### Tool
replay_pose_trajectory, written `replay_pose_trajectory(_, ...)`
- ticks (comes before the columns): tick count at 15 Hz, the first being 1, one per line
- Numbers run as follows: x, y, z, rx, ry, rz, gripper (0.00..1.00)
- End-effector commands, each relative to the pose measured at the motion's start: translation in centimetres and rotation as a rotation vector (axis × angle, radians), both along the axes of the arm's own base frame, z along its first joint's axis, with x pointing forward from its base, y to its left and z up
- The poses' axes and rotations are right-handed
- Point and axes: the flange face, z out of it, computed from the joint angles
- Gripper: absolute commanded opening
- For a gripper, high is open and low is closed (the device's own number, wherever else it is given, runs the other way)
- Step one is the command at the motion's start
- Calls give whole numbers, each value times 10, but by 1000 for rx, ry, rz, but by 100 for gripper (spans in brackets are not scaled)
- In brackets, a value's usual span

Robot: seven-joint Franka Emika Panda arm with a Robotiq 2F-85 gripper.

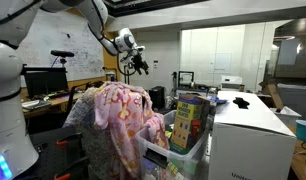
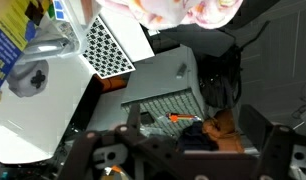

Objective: Put the pink blanket over the blue blanket

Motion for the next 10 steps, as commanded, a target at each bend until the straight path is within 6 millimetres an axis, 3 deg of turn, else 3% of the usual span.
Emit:
replay_pose_trajectory(1, -10, 0, 8, 52, -40, -182, 100)
replay_pose_trajectory(2, -11, 0, 8, 70, -47, -234, 100)
replay_pose_trajectory(3, 22, -48, 14, 81, -55, -273, 100)
replay_pose_trajectory(4, 22, -60, 21, 90, -37, -300, 100)
replay_pose_trajectory(7, 46, -133, 38, 136, -33, -391, 100)
replay_pose_trajectory(10, 51, -209, 46, 113, -27, -442, 100)
